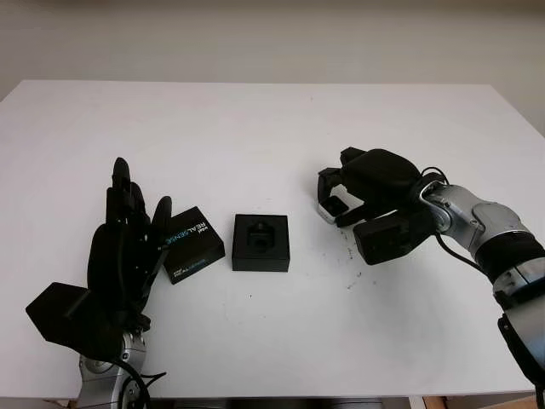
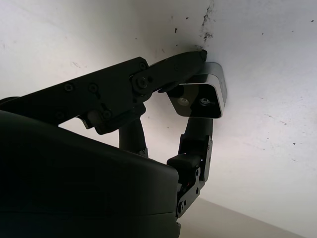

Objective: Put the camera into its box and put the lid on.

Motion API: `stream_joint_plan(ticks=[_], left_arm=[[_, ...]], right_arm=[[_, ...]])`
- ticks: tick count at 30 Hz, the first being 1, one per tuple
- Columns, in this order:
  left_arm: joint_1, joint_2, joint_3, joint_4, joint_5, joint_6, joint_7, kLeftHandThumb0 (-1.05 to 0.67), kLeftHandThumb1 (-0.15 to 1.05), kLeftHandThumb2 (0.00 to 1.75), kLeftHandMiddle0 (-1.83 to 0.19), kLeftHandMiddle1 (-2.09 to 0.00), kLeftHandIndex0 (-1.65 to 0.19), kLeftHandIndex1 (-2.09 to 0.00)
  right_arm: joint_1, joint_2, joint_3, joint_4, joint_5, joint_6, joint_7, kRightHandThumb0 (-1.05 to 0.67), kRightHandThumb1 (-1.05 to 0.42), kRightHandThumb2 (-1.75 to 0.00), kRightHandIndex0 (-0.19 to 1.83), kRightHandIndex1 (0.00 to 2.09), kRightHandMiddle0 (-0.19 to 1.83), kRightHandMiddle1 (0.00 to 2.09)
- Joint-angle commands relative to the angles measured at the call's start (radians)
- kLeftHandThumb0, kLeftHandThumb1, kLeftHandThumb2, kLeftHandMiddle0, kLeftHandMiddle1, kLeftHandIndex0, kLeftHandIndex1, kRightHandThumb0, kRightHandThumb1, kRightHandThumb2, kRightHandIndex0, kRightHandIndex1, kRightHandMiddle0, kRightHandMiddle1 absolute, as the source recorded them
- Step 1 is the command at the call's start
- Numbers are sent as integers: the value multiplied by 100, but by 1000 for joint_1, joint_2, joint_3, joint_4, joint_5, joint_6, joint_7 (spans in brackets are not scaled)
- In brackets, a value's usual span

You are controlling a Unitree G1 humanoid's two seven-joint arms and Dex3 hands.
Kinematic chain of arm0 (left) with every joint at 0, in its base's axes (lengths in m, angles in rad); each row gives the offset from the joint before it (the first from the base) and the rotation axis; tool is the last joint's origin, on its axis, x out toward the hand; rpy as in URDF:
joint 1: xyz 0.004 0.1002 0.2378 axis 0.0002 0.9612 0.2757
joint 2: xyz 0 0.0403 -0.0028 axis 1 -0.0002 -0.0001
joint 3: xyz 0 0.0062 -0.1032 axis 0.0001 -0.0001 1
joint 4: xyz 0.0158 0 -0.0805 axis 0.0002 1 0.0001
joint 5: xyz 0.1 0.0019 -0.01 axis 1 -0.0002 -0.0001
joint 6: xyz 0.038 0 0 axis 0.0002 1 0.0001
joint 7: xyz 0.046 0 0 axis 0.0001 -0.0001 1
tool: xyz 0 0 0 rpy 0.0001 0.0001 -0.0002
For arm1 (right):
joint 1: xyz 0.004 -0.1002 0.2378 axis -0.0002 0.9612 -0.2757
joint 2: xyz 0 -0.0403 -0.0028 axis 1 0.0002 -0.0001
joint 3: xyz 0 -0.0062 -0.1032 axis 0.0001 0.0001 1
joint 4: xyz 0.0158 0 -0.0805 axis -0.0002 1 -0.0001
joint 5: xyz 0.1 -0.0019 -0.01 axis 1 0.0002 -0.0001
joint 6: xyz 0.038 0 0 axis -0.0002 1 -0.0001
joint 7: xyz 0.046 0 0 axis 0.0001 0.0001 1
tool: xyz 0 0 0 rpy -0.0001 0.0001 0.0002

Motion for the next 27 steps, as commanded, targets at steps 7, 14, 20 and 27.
stream_joint_plan(ticks=[7,14,20,27], left_arm=[[-2,2,-2,-22,2,8,7,-56,105,29,2,-6,10,-8],[1,2,-1,-20,1,5,5,-56,105,28,3,-6,10,-8],[5,3,-1,-19,-3,2,-1,-55,105,29,4,-5,11,-7],[6,5,-3,-15,1,-4,-6,-55,105,31,4,-5,11,-7]], right_arm=[[15,6,-43,21,100,25,89,-37,-90,-6,-10,185,48,138],[47,46,-126,36,242,55,107,-39,-93,-5,29,45,36,152],[59,68,-181,66,343,37,138,-37,-95,-6,34,20,32,170],[65,103,-257,73,463,55,206,-37,-96,-6,35,15,30,186]])
